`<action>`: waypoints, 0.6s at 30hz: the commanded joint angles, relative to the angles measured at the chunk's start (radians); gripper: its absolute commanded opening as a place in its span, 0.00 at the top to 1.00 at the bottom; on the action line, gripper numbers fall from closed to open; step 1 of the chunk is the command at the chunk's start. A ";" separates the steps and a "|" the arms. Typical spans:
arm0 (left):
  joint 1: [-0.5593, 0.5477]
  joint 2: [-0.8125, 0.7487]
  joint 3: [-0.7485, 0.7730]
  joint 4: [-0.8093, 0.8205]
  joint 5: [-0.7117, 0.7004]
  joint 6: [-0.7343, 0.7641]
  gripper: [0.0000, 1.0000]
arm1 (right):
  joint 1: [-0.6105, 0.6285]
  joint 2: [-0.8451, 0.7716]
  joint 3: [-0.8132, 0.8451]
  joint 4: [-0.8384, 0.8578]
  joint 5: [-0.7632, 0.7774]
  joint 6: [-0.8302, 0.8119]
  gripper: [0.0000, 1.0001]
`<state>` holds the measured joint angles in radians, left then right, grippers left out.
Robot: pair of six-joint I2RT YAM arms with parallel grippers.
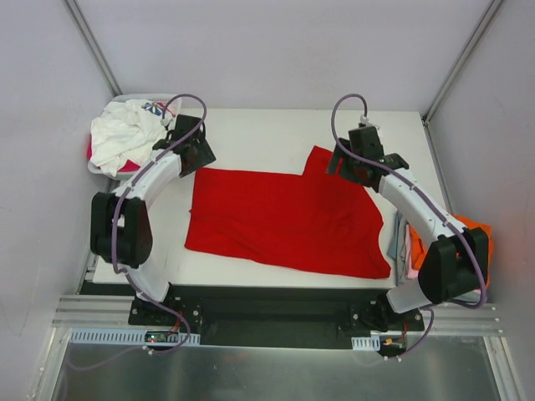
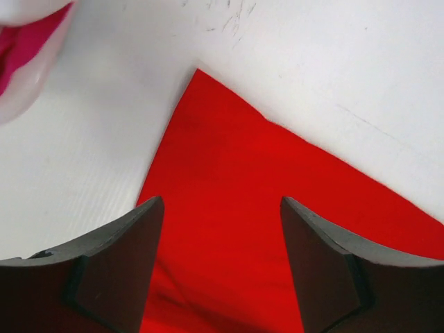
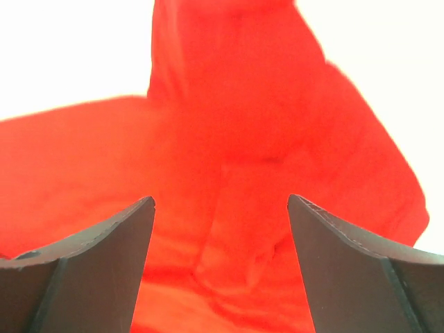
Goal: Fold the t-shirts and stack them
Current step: Fold the flattened tshirt in 1/3 of the way
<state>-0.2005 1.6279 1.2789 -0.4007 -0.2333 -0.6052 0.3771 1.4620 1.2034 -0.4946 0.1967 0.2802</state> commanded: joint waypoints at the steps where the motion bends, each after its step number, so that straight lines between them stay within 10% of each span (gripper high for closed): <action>1: 0.044 0.146 0.135 0.000 0.046 0.027 0.34 | -0.046 0.089 0.103 0.028 -0.066 -0.080 0.18; 18: 0.090 0.478 0.365 -0.003 0.058 0.076 0.37 | -0.096 0.314 0.232 0.223 -0.158 -0.187 0.21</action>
<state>-0.1081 2.0682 1.5768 -0.4007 -0.1879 -0.5709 0.2974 1.7443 1.3720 -0.3321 0.0647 0.1165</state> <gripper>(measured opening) 0.633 0.796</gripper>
